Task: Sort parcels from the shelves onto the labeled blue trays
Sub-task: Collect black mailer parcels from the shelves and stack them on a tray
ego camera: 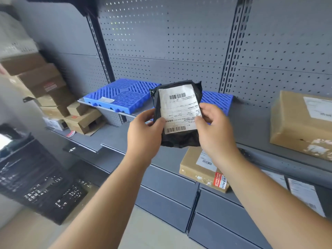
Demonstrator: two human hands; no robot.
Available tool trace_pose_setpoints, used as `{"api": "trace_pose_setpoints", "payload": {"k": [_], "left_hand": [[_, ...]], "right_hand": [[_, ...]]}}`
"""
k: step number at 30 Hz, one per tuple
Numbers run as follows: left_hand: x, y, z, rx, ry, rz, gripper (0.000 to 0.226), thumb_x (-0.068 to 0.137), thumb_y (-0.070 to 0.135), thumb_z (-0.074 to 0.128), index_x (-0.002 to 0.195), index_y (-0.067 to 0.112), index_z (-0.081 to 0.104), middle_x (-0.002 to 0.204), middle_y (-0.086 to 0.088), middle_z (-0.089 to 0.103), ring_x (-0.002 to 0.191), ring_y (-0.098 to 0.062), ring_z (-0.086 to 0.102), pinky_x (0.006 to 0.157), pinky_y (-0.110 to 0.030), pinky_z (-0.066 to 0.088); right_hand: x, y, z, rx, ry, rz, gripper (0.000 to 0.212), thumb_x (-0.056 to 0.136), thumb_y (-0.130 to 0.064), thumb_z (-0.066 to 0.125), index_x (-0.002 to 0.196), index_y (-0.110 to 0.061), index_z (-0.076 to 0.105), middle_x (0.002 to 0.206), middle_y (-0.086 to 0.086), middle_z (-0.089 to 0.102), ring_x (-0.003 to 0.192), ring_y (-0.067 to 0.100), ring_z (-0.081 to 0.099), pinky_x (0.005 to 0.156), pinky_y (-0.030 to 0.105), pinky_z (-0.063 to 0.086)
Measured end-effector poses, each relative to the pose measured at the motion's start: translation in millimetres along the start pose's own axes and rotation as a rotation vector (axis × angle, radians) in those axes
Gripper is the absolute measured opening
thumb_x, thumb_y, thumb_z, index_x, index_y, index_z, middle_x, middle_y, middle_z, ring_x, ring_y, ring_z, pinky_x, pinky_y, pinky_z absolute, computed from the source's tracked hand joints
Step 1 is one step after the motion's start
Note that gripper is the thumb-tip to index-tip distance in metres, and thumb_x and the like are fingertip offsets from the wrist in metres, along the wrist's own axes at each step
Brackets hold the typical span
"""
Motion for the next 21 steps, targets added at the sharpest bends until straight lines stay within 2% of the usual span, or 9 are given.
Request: {"api": "trace_pose_setpoints", "payload": {"k": [3, 5, 13, 17, 21], "left_hand": [[21.3, -2.1, -9.4, 0.010, 0.034, 0.006, 0.026, 0.092, 0.017, 0.062, 0.107, 0.034, 0.075, 0.099, 0.021, 0.077, 0.089, -0.008, 0.076, 0.082, -0.039, 0.064], [39.1, -2.3, -10.3, 0.029, 0.049, 0.019, 0.029, 0.091, 0.017, 0.062, 0.114, 0.029, 0.075, 0.101, 0.018, 0.077, 0.090, -0.007, 0.075, 0.082, -0.039, 0.064], [114.9, 0.8, 14.1, 0.082, 0.054, 0.030, 0.028, 0.090, 0.020, 0.064, 0.113, 0.031, 0.075, 0.101, 0.021, 0.076, 0.096, -0.003, 0.073, 0.090, -0.036, 0.060], [145.6, -6.9, 31.3, 0.091, 0.030, 0.021, 0.027, 0.090, 0.020, 0.064, 0.112, 0.030, 0.075, 0.100, 0.022, 0.076, 0.097, -0.002, 0.072, 0.090, -0.030, 0.058], [172.1, -10.7, 48.4, 0.108, -0.041, 0.035, 0.027, 0.091, 0.018, 0.062, 0.111, 0.031, 0.076, 0.097, 0.024, 0.075, 0.090, 0.004, 0.071, 0.078, -0.022, 0.058]], "right_hand": [[16.1, 0.9, 20.6, 0.012, -0.033, 0.001, 0.037, 0.100, -0.014, 0.057, 0.135, -0.021, 0.058, 0.124, -0.015, 0.064, 0.109, 0.000, 0.060, 0.085, 0.006, 0.040], [30.9, 2.7, 31.3, 0.013, -0.036, -0.005, 0.037, 0.099, -0.015, 0.057, 0.136, -0.022, 0.058, 0.122, -0.017, 0.063, 0.109, -0.002, 0.060, 0.083, 0.005, 0.040], [102.0, 15.5, 51.0, 0.051, -0.013, 0.019, 0.033, 0.099, -0.016, 0.058, 0.131, -0.024, 0.060, 0.117, -0.017, 0.064, 0.103, -0.002, 0.060, 0.078, 0.001, 0.039], [126.1, 26.1, 59.7, 0.016, -0.003, 0.049, 0.034, 0.098, -0.016, 0.057, 0.131, -0.024, 0.059, 0.116, -0.019, 0.064, 0.104, 0.001, 0.061, 0.087, 0.015, 0.043], [146.8, 37.8, 62.9, -0.048, -0.004, 0.094, 0.036, 0.095, -0.015, 0.058, 0.130, -0.024, 0.060, 0.117, -0.017, 0.067, 0.097, -0.001, 0.064, 0.093, 0.028, 0.050]]}}
Point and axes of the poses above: each hand's wrist, its own x-axis towards the middle knuckle, its own z-axis out of the palm, y = z × x, the point moved 9 cm from there along x, towards the middle knuckle
